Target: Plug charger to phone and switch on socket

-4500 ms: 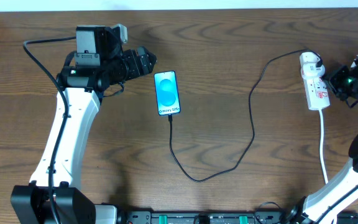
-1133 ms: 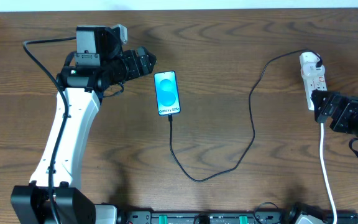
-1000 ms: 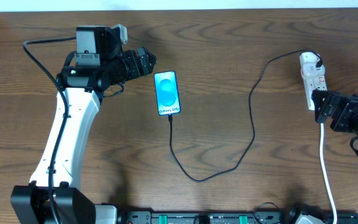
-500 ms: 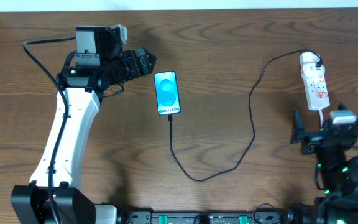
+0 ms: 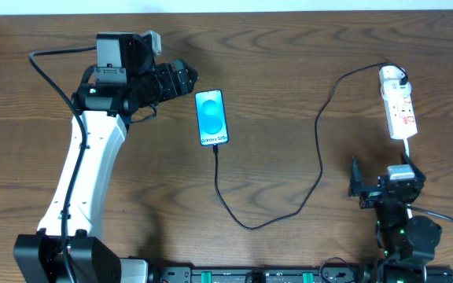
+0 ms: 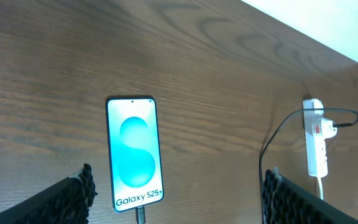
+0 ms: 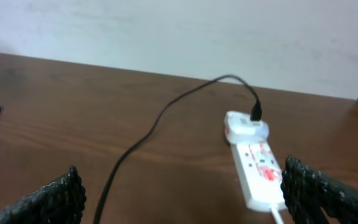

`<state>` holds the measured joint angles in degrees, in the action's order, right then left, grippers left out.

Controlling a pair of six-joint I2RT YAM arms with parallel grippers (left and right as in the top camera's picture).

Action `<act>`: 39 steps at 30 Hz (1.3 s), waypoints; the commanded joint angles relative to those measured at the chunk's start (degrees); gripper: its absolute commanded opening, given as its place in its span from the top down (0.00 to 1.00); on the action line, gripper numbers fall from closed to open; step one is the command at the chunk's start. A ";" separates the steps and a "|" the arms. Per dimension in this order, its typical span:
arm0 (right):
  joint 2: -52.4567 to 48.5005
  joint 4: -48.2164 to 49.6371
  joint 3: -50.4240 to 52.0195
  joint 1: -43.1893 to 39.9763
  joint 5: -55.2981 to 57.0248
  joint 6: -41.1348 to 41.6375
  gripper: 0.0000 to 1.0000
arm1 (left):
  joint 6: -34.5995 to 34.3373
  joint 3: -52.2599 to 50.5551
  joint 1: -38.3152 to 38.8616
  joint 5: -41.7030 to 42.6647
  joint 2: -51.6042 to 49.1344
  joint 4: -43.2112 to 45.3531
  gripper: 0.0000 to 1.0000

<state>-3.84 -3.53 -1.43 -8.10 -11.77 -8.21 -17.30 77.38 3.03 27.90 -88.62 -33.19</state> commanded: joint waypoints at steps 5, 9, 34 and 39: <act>3.56 0.26 1.11 1.55 -0.20 -0.20 0.01 | 0.76 0.20 -0.04 -0.52 0.66 -0.02 0.13; 3.50 0.28 1.11 1.55 -0.17 -0.20 0.01 | 0.76 0.20 -0.04 -0.52 0.66 -0.02 0.13; 3.45 0.28 1.11 1.55 -0.17 -0.20 0.01 | 4.87 -0.37 -0.15 -13.66 2.40 -0.83 0.13; 3.45 0.28 1.11 1.55 -0.17 -0.20 0.01 | 9.77 -5.31 -0.15 -18.99 10.64 2.16 0.13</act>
<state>-0.84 -3.18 -0.56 -7.16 -11.92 -8.19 -12.71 74.94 3.01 14.02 -84.38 -32.86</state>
